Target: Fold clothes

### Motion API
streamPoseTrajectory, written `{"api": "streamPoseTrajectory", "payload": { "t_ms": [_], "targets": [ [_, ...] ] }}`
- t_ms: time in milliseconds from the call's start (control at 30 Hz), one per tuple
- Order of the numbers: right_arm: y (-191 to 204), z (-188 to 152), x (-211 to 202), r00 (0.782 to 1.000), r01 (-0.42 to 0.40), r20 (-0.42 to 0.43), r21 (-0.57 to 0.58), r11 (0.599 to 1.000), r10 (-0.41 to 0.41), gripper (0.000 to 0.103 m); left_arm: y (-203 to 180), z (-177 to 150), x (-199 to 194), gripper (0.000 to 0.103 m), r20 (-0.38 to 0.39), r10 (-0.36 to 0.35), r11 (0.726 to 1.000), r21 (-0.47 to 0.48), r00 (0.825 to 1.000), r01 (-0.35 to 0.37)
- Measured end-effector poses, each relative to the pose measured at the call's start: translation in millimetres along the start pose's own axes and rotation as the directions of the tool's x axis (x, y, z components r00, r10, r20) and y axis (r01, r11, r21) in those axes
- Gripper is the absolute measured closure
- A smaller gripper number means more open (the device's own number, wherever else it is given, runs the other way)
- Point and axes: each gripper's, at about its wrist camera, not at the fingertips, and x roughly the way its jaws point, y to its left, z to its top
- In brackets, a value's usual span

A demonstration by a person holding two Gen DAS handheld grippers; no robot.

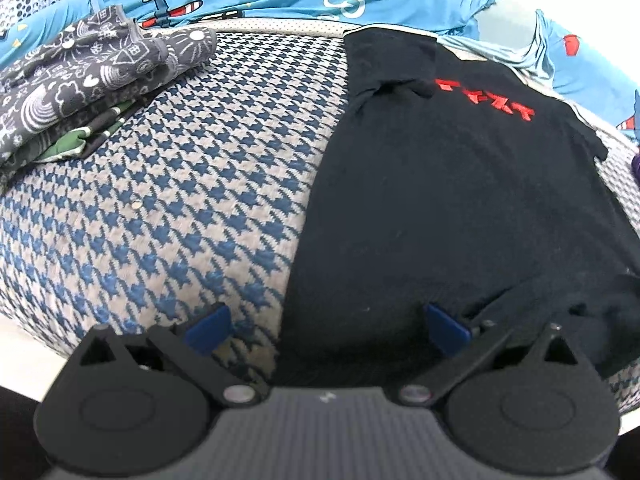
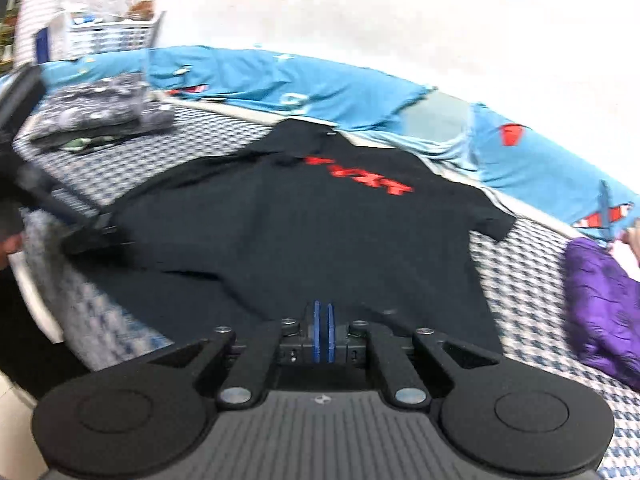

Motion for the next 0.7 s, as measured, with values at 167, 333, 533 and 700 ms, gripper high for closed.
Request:
{"api": "streamPoseTrajectory", "payload": {
  "t_ms": [167, 333, 533, 700],
  "targets": [
    [-12, 6, 10, 0.999, 0.035, -0.008, -0.023, 0.999, -0.035, 0.083, 4, 0, 1, 0.0, -0.008, 0.042, 0.999, -0.005, 0.999, -0.043],
    [-25, 10, 21, 0.999, 0.035, -0.029, -0.036, 0.999, -0.036, 0.074, 9, 1, 2, 0.0, -0.008, 0.053, 0.998, -0.027, 0.999, -0.053],
    [-34, 10, 41, 0.994, -0.028, -0.106, -0.079, 0.996, 0.02, 0.072, 13, 2, 3, 0.0, -0.011, 0.062, 0.996, -0.056, 0.998, -0.063],
    [-35, 6, 43, 0.988, -0.061, -0.147, -0.1, 0.993, 0.046, 0.089, 17, 3, 3, 0.0, -0.008, 0.082, 0.993, -0.082, 0.997, -0.082]
  ]
}}
